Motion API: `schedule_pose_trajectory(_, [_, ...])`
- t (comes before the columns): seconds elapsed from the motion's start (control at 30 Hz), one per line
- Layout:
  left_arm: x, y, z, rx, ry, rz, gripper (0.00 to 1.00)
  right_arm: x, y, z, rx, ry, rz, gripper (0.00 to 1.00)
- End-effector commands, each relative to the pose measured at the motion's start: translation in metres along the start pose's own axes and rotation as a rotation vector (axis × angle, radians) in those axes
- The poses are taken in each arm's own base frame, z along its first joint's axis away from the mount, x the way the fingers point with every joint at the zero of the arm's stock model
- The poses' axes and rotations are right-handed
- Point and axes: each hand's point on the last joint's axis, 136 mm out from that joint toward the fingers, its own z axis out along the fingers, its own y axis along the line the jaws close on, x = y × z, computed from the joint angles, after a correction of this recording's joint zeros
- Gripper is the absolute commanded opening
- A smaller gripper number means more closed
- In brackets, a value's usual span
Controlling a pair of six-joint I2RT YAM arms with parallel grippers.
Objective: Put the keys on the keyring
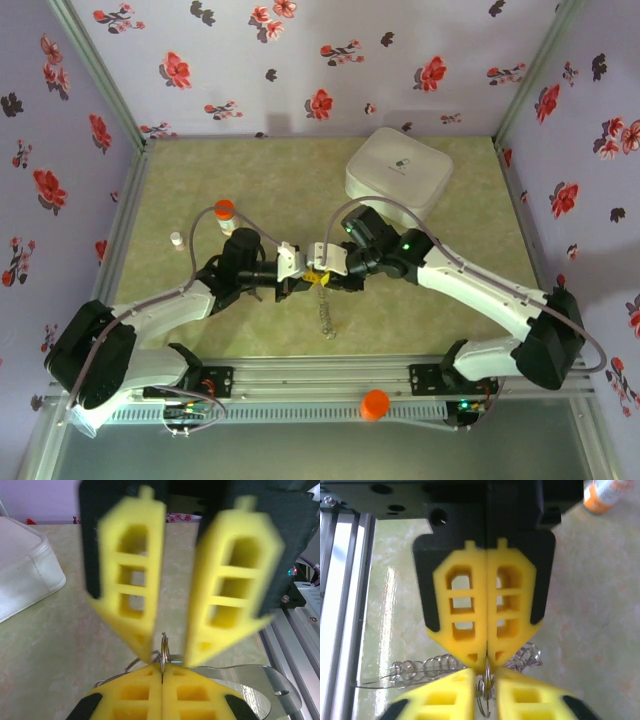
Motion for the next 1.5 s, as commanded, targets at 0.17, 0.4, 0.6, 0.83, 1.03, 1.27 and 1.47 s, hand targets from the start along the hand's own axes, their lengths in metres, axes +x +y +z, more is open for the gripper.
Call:
schedule_pose_trajectory(0.17, [-0.02,0.009,0.0,-0.028,-0.112,-0.001,0.0,-0.01,-0.006,-0.024,0.027,-0.283,0.132,0.35])
schedule_pose_trajectory(0.4, [-0.021,0.011,0.0,-0.016,-0.145,-0.03,0.0,0.005,-0.005,-0.018,0.055,-0.264,0.14,0.31])
schedule_pose_trajectory(0.6, [-0.02,0.012,0.0,-0.015,-0.144,-0.036,0.0,0.003,-0.007,-0.019,0.071,-0.279,0.135,0.23])
schedule_pose_trajectory(0.83, [-0.023,0.009,-0.001,-0.001,-0.16,-0.03,0.0,0.0,-0.011,-0.017,0.079,-0.291,0.131,0.2])
schedule_pose_trajectory(1.03, [-0.027,0.009,-0.002,0.0,-0.172,-0.028,0.0,-0.004,-0.013,-0.016,0.071,-0.297,0.134,0.1])
schedule_pose_trajectory(1.27, [-0.025,0.011,-0.002,-0.008,-0.16,-0.034,0.15,-0.008,-0.013,-0.018,0.054,-0.29,0.128,0.0])
schedule_pose_trajectory(1.47, [-0.016,0.006,0.0,0.023,-0.076,-0.029,0.15,-0.001,-0.005,-0.017,0.013,-0.166,0.072,0.0])
